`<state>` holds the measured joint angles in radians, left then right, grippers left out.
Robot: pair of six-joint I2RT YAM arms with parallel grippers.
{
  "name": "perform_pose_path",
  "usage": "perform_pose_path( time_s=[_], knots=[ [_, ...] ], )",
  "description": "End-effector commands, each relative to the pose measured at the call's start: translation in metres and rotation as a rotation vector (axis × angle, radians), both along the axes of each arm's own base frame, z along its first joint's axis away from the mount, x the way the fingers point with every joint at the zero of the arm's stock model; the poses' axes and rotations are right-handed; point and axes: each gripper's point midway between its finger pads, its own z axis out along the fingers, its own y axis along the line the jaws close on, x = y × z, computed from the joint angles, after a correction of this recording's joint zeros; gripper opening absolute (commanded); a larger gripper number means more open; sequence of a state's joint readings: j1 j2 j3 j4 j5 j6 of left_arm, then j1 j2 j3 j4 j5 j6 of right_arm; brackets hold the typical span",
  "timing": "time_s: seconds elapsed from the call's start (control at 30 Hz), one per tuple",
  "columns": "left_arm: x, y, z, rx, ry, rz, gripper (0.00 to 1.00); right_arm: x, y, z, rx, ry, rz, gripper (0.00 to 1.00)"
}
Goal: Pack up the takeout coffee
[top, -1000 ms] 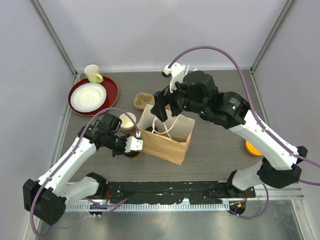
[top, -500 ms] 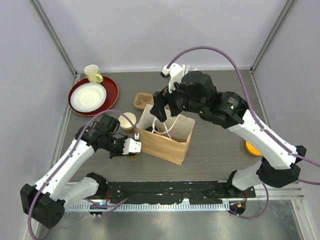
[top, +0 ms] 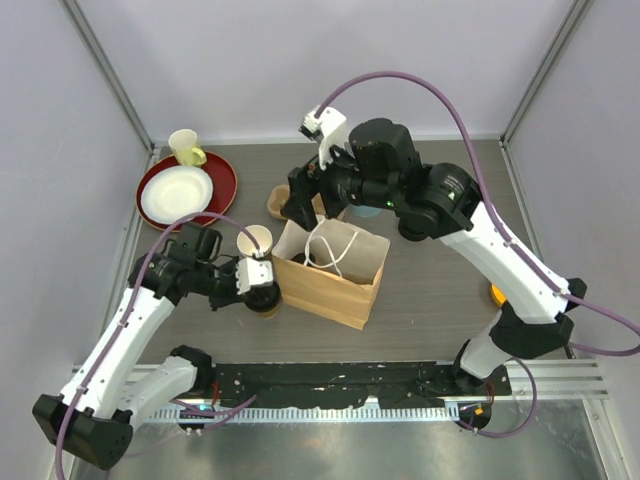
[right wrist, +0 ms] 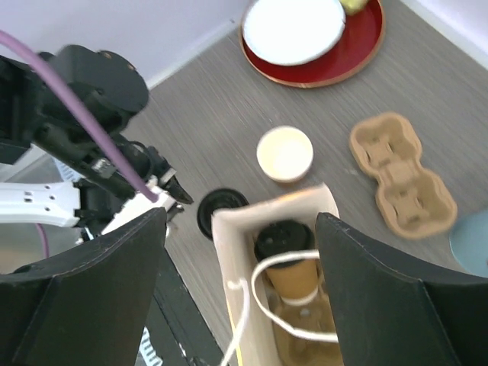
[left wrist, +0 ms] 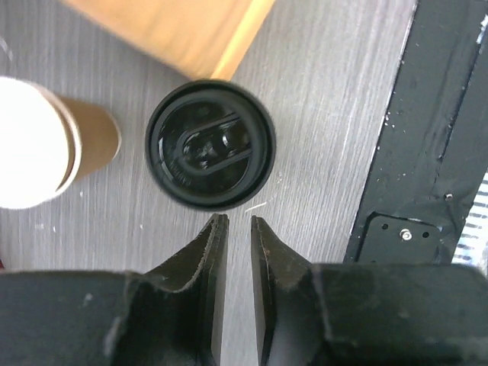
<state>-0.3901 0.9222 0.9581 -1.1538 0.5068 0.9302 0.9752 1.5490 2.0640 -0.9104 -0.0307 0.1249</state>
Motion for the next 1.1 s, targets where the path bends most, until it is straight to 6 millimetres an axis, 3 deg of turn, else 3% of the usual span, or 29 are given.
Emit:
perform_pose_path(
  time_s=[0.0, 0.17, 0.23, 0.37, 0.53, 0.67, 0.8, 0.83, 1.0, 1.07],
  knots=[
    [0.014, 0.015, 0.021, -0.070, 0.032, 0.284, 0.25, -0.012, 0.034, 0.029, 0.075, -0.036, 0.167, 0.83],
    [0.029, 0.036, 0.033, -0.162, 0.087, 0.583, 0.33, -0.019, 0.065, 0.042, 0.109, -0.083, 0.259, 0.83],
    [0.045, 0.059, 0.032, -0.151, 0.053, 0.738, 0.33, -0.033, 0.077, 0.048, 0.129, -0.100, 0.315, 0.82],
    [0.063, 0.076, 0.031, -0.140, 0.023, 0.898, 0.43, -0.058, 0.097, 0.032, 0.067, -0.117, 0.416, 0.82],
    [0.089, 0.098, 0.020, -0.141, 0.016, 1.137, 0.58, -0.086, 0.094, -0.015, -0.144, -0.125, 0.507, 0.77],
    [0.098, 0.104, 0.014, -0.175, 0.027, 1.271, 0.67, -0.123, 0.087, -0.053, -0.309, -0.132, 0.623, 0.76],
    [0.104, 0.115, 0.009, -0.159, 0.014, 1.362, 0.73, -0.146, 0.089, -0.092, -0.485, -0.184, 0.725, 0.72],
    [0.107, 0.118, 0.010, -0.167, 0.005, 1.387, 0.74, -0.145, 0.094, -0.107, -0.533, -0.189, 0.738, 0.72],
    [0.120, 0.125, 0.014, -0.173, -0.018, 1.456, 0.74, -0.145, 0.105, -0.136, -0.614, -0.219, 0.779, 0.70],
    [0.122, 0.125, 0.015, -0.187, -0.020, 1.466, 0.74, -0.141, 0.106, -0.156, -0.674, -0.219, 0.796, 0.69]
  ],
)
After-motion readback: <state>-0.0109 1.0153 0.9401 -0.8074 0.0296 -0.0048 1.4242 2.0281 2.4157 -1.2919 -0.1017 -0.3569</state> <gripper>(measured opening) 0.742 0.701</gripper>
